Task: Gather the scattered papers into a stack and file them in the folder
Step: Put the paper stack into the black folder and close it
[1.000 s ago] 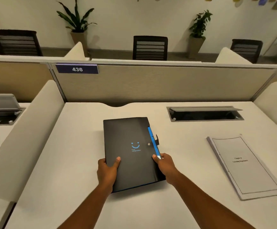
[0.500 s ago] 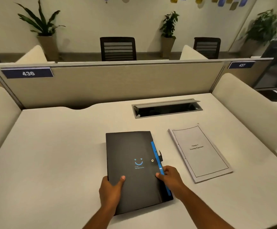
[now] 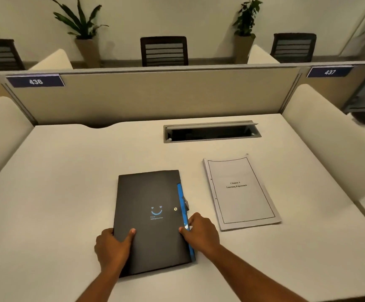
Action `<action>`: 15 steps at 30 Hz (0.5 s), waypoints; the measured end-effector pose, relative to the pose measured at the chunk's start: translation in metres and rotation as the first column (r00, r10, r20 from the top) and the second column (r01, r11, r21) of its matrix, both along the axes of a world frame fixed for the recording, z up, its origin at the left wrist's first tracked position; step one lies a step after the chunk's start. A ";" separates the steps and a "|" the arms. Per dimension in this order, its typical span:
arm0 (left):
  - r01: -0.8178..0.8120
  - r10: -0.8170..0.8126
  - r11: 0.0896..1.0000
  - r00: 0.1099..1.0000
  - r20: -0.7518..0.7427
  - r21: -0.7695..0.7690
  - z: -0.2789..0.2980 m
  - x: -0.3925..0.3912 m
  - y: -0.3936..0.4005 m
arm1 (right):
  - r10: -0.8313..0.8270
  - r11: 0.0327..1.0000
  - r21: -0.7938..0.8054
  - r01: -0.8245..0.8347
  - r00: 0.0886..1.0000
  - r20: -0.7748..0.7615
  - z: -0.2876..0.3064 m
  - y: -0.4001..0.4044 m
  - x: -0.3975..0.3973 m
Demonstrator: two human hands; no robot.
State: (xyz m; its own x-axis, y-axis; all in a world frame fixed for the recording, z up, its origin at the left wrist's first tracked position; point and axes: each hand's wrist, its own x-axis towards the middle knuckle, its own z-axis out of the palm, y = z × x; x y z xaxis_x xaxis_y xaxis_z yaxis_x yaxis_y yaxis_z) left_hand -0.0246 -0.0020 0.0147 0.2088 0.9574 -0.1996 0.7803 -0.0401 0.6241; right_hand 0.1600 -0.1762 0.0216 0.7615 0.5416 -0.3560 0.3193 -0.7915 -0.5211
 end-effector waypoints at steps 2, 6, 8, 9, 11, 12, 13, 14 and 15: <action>-0.066 0.065 0.998 0.993 -0.102 -0.005 -0.001 0.002 0.001 | 0.070 0.998 0.002 -0.070 0.997 -0.013 0.004 -0.007 0.004; -0.215 0.211 0.976 0.968 -0.132 -0.016 0.011 0.013 -0.006 | 0.034 0.998 0.057 -0.034 0.999 -0.008 0.016 -0.023 0.024; -0.202 0.205 0.978 0.976 -0.072 0.045 0.018 0.026 -0.016 | -0.057 0.990 0.129 0.053 0.998 0.025 0.023 -0.033 0.038; -0.155 0.159 0.984 0.986 -0.039 0.092 0.021 0.035 -0.023 | -0.108 0.981 0.169 0.099 0.993 0.047 0.027 -0.039 0.046; -0.016 0.012 0.979 1.000 0.019 0.202 0.029 0.056 -0.042 | -0.227 0.953 0.230 0.199 0.969 0.103 0.033 -0.052 0.066; 0.057 -0.072 0.965 0.996 0.048 0.255 0.033 0.068 -0.053 | -0.274 0.939 0.254 0.234 0.952 0.136 0.034 -0.058 0.076; 0.125 -0.155 0.945 0.985 0.079 0.303 0.037 0.080 -0.064 | -0.307 0.928 0.271 0.255 0.936 0.172 0.033 -0.064 0.087; 0.191 -0.242 0.921 0.963 0.114 0.339 0.040 0.093 -0.076 | -0.331 0.921 0.281 0.269 0.921 0.207 0.032 -0.071 0.098; 0.262 -0.334 0.895 0.930 0.155 0.361 0.042 0.106 -0.087 | -0.354 0.917 0.279 0.285 0.905 0.238 0.030 -0.077 0.108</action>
State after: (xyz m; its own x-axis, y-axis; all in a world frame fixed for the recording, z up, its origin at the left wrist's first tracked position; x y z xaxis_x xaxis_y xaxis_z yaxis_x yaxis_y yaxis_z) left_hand 0.0812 -0.0887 0.0571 0.4965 0.8459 0.1946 0.5531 -0.4811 0.6801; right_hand 0.2685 -0.2529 0.0513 0.9561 0.2930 0.0009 0.2281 -0.7424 -0.6299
